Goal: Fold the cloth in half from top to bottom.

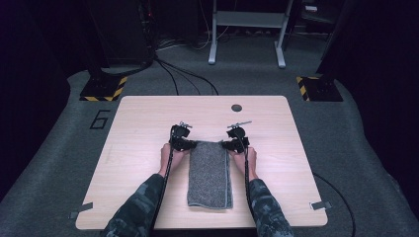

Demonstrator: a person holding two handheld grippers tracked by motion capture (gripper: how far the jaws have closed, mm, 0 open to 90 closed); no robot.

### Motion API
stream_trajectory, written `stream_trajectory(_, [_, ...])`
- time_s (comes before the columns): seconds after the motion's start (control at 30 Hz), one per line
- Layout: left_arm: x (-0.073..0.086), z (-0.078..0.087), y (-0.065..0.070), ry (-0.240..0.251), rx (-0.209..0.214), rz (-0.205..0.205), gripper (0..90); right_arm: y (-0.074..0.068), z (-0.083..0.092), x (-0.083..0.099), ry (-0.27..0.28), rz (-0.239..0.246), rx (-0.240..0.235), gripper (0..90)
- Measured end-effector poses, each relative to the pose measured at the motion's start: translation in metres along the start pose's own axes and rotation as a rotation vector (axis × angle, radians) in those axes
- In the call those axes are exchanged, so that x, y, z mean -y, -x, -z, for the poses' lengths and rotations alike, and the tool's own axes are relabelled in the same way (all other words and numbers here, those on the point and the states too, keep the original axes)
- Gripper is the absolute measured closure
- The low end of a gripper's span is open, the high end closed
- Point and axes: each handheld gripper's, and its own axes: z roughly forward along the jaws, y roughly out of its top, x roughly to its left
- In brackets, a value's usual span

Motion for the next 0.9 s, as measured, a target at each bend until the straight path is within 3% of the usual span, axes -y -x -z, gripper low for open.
stream_trajectory(0.13, [-0.002,0.007,0.001,0.031,0.001,-0.008,87.1,-0.001,0.007,-0.001,0.031,0.01,-0.012,86.8])
stream_trajectory(0.17, [-0.004,0.01,0.0,0.03,-0.002,-0.034,87.2,-0.002,0.008,-0.002,0.039,0.013,-0.007,86.8])
stream_trajectory(0.37, [-0.01,0.022,-0.001,0.069,-0.017,-0.057,87.4,-0.008,0.018,-0.012,0.08,0.056,0.003,87.1])
stream_trajectory(0.5, [-0.017,0.031,-0.002,0.097,-0.014,-0.043,87.4,-0.014,0.027,-0.018,0.104,0.065,0.006,87.2])
stream_trajectory(0.9, [-0.044,0.05,0.006,0.147,-0.034,-0.093,87.6,-0.017,0.06,-0.043,0.184,0.107,0.034,87.4])
